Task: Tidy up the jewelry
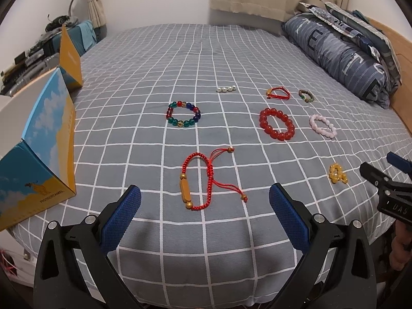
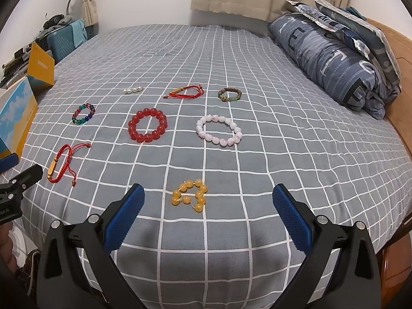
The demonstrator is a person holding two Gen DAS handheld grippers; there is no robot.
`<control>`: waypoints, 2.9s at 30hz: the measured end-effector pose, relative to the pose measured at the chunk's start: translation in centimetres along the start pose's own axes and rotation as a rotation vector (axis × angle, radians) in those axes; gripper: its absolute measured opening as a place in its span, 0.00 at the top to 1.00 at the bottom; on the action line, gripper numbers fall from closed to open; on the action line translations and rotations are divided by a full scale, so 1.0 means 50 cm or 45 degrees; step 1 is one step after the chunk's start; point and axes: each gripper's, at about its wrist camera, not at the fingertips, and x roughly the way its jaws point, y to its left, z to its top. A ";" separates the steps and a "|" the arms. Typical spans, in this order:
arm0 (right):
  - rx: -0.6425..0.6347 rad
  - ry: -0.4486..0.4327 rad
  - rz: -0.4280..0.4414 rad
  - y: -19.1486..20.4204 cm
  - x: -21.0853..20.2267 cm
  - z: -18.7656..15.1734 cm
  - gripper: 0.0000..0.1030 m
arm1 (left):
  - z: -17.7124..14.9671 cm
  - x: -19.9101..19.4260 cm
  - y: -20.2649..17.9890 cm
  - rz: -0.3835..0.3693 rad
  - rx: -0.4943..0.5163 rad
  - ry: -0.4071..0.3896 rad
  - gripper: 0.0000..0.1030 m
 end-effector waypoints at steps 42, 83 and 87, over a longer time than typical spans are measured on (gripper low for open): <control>-0.004 0.012 0.044 0.007 -0.010 -0.006 0.07 | -0.008 -0.002 0.004 0.027 0.005 -0.004 0.06; 0.111 0.323 0.069 -0.070 0.334 0.160 0.33 | 0.199 0.334 0.141 0.105 -0.146 0.233 0.13; 0.093 0.324 0.078 -0.058 0.323 0.161 0.56 | 0.196 0.323 0.134 0.100 -0.133 0.227 0.38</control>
